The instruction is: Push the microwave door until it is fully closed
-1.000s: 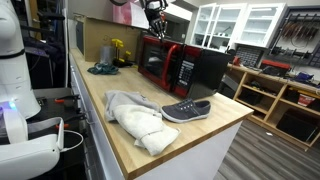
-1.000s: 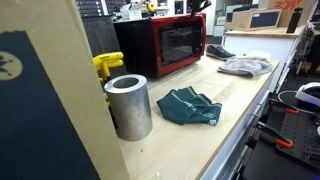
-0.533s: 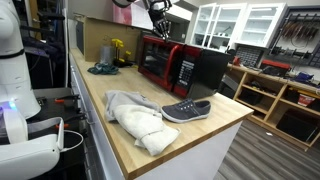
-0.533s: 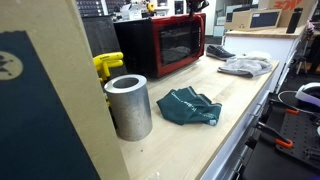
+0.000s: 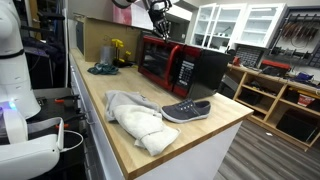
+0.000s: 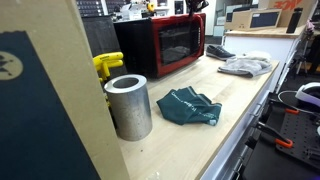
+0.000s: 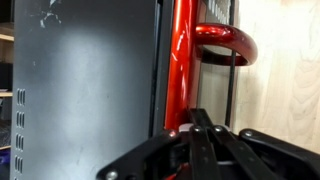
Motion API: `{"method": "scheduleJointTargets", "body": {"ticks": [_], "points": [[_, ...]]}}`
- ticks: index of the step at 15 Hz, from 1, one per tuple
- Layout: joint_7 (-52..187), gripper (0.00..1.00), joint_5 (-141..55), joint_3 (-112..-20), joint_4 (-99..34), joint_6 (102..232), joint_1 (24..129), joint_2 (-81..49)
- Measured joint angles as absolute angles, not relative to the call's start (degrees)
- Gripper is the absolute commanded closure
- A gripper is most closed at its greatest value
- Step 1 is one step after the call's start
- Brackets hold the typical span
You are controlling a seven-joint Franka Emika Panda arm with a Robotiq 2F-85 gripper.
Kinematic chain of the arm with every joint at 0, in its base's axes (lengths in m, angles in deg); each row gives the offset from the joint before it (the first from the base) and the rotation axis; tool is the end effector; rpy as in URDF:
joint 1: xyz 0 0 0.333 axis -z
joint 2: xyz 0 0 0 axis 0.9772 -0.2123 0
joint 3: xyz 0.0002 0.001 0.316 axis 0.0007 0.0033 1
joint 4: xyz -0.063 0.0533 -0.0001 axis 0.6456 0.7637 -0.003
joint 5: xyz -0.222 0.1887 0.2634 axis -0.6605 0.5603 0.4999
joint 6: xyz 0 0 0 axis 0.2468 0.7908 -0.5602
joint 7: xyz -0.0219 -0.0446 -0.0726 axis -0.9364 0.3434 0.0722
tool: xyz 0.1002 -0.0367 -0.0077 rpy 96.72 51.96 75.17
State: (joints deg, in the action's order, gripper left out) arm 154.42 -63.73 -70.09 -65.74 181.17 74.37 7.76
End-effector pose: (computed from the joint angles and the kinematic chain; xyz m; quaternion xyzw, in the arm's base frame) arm 0.5464 -0.0388 0.5005 0.6481 0.7013 0.0940 0.2816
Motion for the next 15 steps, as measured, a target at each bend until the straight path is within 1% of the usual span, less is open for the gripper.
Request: {"method": "scheduleJointTargets", "body": {"ticks": [5,7,11,15], "points": [[154.01,1.00,-64.36,-69.72,-64.27,182.95,74.77,5.90],[153.77,1.00,-60.18,-69.38,-63.56,181.60,74.93,5.84],[153.54,1.00,-45.88,-66.04,-58.53,173.88,73.58,6.16],[148.49,1.00,-41.92,-63.04,-53.36,163.23,72.86,7.23]]}}
